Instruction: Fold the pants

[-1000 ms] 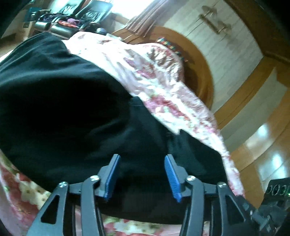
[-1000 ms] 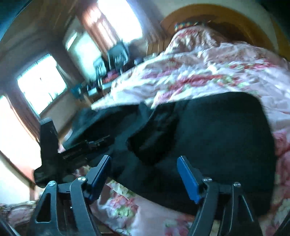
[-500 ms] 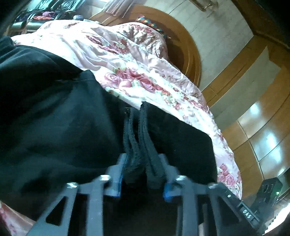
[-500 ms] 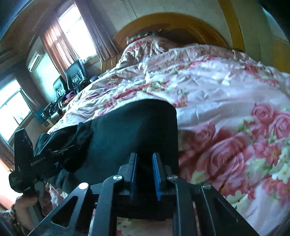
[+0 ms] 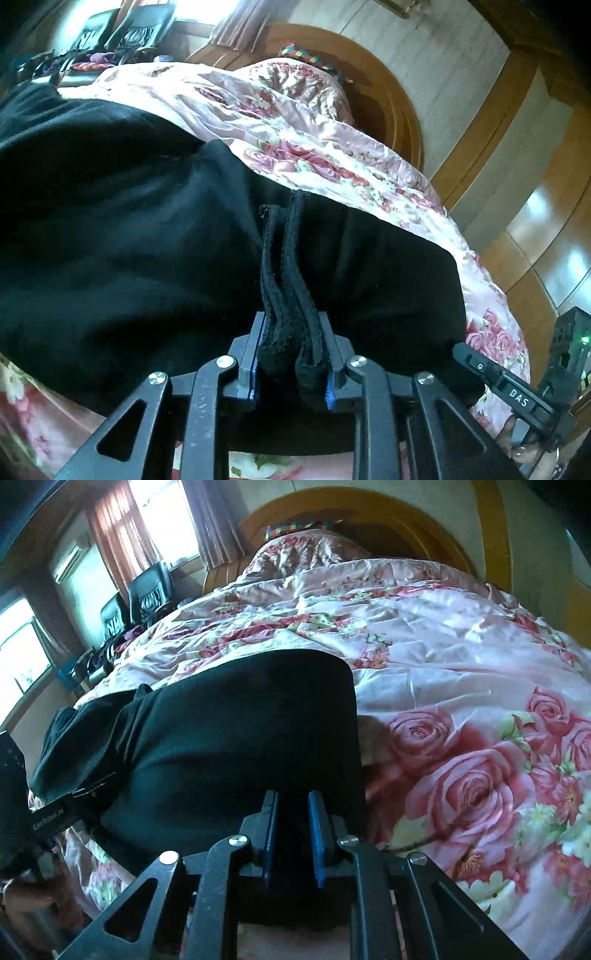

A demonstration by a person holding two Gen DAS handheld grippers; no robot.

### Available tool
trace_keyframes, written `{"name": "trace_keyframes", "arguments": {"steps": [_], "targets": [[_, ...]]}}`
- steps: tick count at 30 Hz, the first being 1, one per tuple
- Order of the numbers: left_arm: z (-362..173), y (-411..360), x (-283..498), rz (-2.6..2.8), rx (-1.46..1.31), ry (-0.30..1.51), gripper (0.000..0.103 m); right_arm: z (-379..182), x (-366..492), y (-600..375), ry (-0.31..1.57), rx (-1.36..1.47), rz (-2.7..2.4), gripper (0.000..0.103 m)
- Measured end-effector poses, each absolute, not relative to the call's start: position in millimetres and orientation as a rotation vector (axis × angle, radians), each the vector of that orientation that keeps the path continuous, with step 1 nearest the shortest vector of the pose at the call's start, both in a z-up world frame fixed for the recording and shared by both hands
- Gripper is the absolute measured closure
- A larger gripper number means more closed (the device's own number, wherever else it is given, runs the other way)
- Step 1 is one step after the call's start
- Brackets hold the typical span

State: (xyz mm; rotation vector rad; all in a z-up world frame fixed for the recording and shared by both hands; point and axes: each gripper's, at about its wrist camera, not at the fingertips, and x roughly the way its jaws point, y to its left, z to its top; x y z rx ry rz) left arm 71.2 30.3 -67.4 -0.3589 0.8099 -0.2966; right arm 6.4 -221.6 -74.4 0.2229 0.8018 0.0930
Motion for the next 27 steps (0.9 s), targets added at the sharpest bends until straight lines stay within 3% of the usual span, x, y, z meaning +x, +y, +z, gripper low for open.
{"name": "trace_keyframes", "arguments": {"steps": [2, 4, 9, 13, 16, 24, 26, 27], "targets": [[-62.0, 32.3, 72.3, -0.307, -0.376, 0.807, 0.076, -62.3, -0.3, -225.9, 0.761, 0.268, 0.124, 0.086], [-62.0, 38.9, 72.6, -0.312, -0.422, 0.811, 0.067, -48.1, -0.3, -231.7, 0.706, 0.318, 0.157, 0.084], [-58.7, 43.0, 82.1, -0.309, -0.465, 0.801, 0.067, -20.6, 41.3, -220.0, 0.705, 0.165, 0.177, 0.084], [-59.1, 42.9, 88.9, -0.281, -0.417, 0.794, 0.066, -36.3, 88.7, -220.3, 0.805, 0.154, 0.148, 0.084], [-66.5, 44.1, 89.1, -0.295, -0.404, 0.789, 0.064, -65.6, 110.7, -227.2, 0.894, 0.165, 0.079, 0.090], [-65.7, 44.0, 83.2, -0.321, -0.332, 0.773, 0.063, -68.8, 98.6, -228.1, 0.844, 0.162, 0.034, 0.092], [-57.9, 53.6, 79.7, -0.301, -0.366, 0.780, 0.062, -53.9, 81.3, -228.4, 0.790, 0.214, 0.024, 0.081], [-53.0, 59.1, 76.7, -0.278, -0.374, 0.765, 0.062, -45.3, 66.7, -225.5, 0.740, 0.249, 0.039, 0.067]]}}
